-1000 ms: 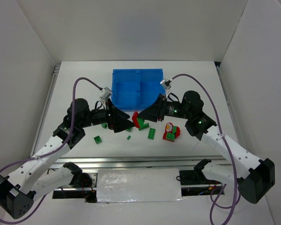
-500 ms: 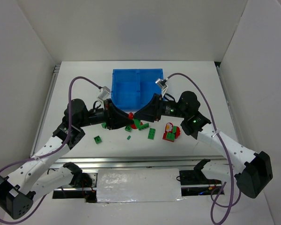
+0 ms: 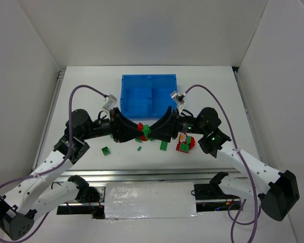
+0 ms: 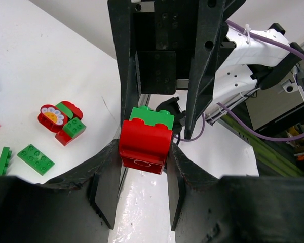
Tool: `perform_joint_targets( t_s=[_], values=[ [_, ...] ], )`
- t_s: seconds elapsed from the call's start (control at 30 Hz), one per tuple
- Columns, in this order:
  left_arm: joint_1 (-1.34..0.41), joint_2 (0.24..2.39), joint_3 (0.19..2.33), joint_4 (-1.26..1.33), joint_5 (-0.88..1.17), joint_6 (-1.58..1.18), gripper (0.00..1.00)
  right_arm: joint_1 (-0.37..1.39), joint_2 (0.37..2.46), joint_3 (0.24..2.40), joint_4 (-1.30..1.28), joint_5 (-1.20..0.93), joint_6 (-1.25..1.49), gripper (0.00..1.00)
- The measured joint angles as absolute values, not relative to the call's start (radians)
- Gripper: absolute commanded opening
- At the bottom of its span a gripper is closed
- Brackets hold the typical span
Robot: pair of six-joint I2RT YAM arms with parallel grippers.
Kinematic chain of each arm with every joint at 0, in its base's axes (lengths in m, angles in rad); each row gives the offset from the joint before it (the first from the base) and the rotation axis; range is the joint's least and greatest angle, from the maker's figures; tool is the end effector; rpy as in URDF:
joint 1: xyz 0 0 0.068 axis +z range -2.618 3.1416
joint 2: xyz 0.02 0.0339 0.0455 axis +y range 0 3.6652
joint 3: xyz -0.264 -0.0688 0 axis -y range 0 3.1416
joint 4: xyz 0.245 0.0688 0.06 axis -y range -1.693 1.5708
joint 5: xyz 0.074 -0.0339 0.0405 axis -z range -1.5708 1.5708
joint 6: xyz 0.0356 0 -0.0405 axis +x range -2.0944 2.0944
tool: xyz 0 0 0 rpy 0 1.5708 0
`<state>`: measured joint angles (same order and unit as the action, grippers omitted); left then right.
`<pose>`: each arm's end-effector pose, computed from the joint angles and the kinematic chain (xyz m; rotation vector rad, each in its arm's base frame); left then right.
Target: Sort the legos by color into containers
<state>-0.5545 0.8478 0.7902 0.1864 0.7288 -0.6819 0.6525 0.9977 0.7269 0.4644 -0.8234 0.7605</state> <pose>0.1517 -0.1218 0.3702 0.5672 1.5743 -1.4894 0.1632 0.1576 0.3465 -0.7099 1.5324 1.6723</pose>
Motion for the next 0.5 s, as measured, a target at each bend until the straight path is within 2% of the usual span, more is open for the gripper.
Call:
perform_joint_targets(
  t_s=[0.1, 0.23, 0.37, 0.47, 0.5],
  values=[
    [-0.554, 0.849, 0.791, 0.181, 0.719, -0.684, 0.00, 0.653, 0.998, 0.727, 0.466, -0.822, 0.756, 0.55],
    [-0.554, 0.849, 0.797, 0.173, 0.714, -0.686, 0.00, 0.653, 0.998, 0.727, 0.466, -0.816, 0.752, 0.60],
    [-0.554, 0.849, 0.799, 0.170, 0.709, -0.688, 0.00, 0.653, 1.000, 0.727, 0.466, -0.805, 0.749, 0.59],
    [-0.555, 0.850, 0.799, 0.169, 0.707, -0.690, 0.00, 0.655, 1.009, 0.727, 0.472, -0.796, 0.748, 0.52],
    [-0.555, 0.852, 0.799, 0.170, 0.707, -0.691, 0.00, 0.655, 1.014, 0.727, 0.474, -0.794, 0.747, 0.46]
  ],
)
